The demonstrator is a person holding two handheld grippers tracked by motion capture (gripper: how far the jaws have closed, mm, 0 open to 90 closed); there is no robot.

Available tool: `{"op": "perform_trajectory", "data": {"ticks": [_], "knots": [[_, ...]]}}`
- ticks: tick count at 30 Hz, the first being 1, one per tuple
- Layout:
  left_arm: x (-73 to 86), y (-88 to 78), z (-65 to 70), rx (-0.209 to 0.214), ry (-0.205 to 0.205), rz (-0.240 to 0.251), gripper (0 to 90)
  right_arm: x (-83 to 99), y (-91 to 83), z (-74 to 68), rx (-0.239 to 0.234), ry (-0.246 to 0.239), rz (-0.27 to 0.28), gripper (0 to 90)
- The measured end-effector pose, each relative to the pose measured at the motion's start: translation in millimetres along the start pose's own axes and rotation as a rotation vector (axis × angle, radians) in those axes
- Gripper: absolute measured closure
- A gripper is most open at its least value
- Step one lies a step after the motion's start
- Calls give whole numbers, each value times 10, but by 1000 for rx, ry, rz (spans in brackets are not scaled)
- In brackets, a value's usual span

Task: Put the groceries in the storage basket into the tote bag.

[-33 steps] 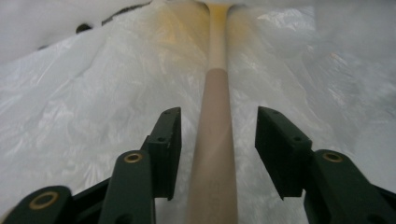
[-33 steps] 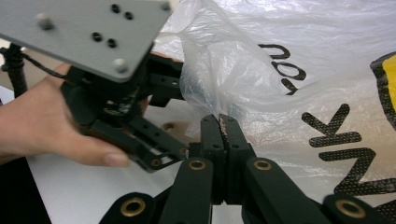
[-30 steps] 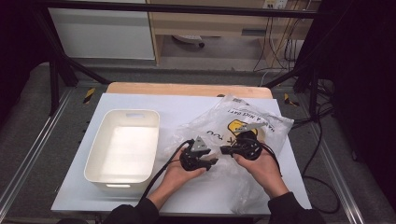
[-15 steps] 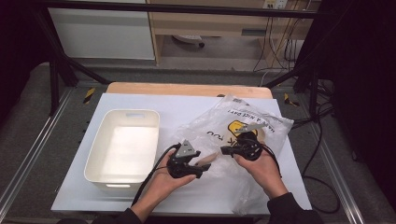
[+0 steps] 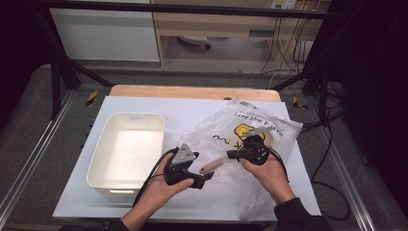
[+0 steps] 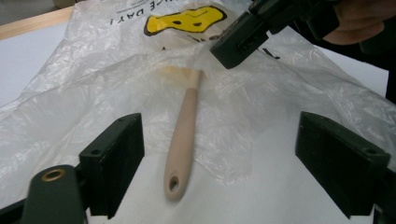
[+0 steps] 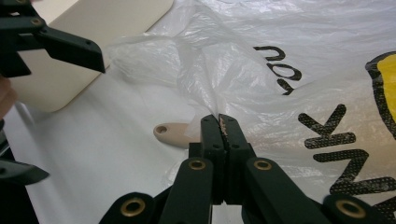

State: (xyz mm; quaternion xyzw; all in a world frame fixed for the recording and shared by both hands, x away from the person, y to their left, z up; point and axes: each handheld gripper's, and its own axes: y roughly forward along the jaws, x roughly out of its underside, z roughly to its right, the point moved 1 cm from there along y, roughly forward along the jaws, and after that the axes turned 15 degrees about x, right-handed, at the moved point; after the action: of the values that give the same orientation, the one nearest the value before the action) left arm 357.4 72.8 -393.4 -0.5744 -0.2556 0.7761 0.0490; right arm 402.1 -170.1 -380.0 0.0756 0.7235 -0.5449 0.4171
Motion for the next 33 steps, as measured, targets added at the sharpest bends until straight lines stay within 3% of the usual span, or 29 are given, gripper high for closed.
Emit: {"op": "perform_trajectory", "data": {"ticks": [13, 24, 33], "knots": [[-182, -195, 12, -30, 4, 63, 126, 31, 11, 30, 14, 5, -2, 900], [-285, -350, -39, -108, 28, 51, 128, 95, 59, 47, 20, 8, 1, 900], [-321, -452, -156, -151, 14, 62, 125, 222, 146, 18, 10, 11, -22, 900]]}}
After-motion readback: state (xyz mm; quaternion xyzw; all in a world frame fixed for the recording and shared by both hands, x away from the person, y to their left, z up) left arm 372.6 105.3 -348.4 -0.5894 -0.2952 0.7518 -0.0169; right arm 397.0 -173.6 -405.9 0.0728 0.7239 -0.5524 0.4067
